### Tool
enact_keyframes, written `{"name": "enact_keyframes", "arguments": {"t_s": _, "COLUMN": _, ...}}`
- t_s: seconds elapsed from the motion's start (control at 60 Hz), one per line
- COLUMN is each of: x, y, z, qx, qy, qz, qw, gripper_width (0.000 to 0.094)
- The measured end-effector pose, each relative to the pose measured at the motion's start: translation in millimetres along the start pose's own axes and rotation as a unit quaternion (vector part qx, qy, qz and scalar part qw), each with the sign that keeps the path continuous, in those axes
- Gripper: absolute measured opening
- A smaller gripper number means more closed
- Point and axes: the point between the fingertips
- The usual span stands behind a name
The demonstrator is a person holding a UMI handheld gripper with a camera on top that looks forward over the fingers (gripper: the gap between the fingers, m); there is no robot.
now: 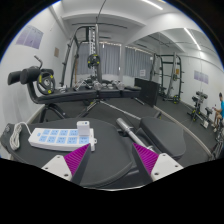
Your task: Unplug charger
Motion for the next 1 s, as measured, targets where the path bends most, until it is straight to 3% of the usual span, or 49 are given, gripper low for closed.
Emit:
{"name": "enact_keyframes", "arguments": {"t_s": 0.417, "x": -23.6, "y": -45.0, "z": 92.9, "qx": -0.1, "qy": 0.018, "qz": -0.021, "qw": 0.995, "gripper_width": 0.0856}}
{"name": "enact_keyframes", "arguments": {"t_s": 0.867, "x": -37.1, "y": -142.2, "z": 115.8, "qx": -0.107, "qy": 0.006, "qz": 0.004, "qw": 0.994, "gripper_width": 0.0853}}
{"name": "enact_keyframes", "arguments": {"t_s": 0.933, "x": -39.2, "y": -148.0, "z": 114.7, "qx": -0.106, "qy": 0.005, "qz": 0.004, "qw": 0.994, "gripper_width": 0.0807}}
{"name": "enact_keyframes", "arguments": {"t_s": 1.0, "x": -39.4, "y": -152.0, "z": 113.5, "qx": -0.103, "qy": 0.009, "qz": 0.003, "qw": 0.995, "gripper_width": 0.0687}}
Point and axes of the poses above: the point between the fingertips, and its own axes, seen from behind it with the camera up: z to the left, x down, y backward, against the way the camera looks, and after that the axes turned 6 degrees about y, right-handed
